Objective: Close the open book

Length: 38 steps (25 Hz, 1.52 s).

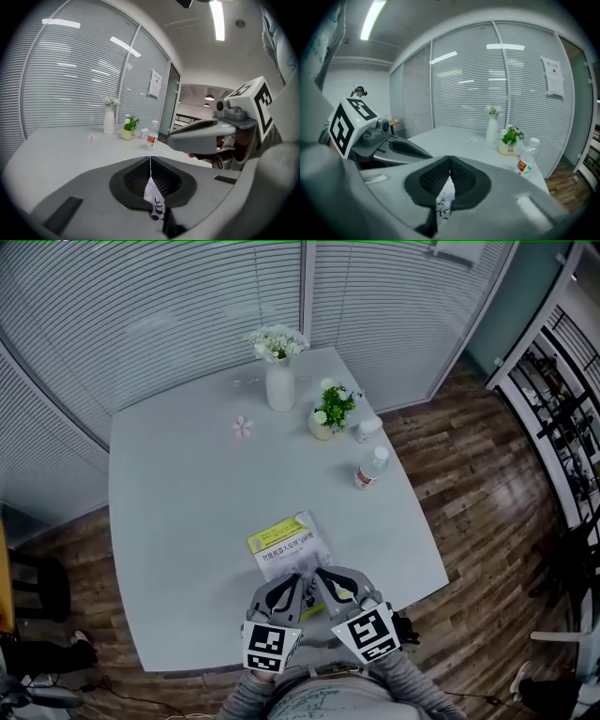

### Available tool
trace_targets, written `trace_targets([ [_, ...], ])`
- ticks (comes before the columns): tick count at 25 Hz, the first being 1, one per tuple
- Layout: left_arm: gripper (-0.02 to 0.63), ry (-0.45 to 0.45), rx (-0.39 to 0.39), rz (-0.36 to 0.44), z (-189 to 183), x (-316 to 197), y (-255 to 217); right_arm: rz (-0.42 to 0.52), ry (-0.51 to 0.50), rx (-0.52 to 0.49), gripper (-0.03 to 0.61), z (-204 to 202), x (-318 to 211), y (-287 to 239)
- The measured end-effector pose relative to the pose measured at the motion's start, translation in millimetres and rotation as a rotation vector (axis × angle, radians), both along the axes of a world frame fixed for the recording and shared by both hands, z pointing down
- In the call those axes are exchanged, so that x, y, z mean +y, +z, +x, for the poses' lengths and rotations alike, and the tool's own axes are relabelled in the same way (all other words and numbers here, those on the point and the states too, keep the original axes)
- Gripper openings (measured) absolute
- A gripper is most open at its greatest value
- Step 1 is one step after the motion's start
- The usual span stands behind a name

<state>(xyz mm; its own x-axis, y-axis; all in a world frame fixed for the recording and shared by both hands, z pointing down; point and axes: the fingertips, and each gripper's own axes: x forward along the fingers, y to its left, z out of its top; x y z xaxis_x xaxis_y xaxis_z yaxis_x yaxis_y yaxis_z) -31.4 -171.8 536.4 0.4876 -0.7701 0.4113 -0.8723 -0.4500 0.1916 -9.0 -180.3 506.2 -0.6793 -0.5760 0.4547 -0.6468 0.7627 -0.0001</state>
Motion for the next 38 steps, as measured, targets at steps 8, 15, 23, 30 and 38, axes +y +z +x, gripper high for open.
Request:
trace_targets([
  [8,-0.002,-0.014,0.034,0.138,-22,10,-65,0.092,-0.018,-0.105,0.002,-32,15,-41],
  [15,-0.002,-0.061,0.033,0.252,-37,19,-108,0.156,-0.006,-0.185,0.002,-49,25,-87],
  [23,-0.002,-0.091,0.029,0.321,-46,29,-140,0.210,0.009,-0.222,0.002,-56,32,-112],
  [30,-0.002,-0.098,0.019,0.343,-51,35,-147,0.231,0.014,-0.219,0.002,-58,40,-118],
  [38,-0.002,-0.092,-0.030,0.362,-51,36,-150,0.232,0.013,-0.213,0.002,-58,39,-120],
])
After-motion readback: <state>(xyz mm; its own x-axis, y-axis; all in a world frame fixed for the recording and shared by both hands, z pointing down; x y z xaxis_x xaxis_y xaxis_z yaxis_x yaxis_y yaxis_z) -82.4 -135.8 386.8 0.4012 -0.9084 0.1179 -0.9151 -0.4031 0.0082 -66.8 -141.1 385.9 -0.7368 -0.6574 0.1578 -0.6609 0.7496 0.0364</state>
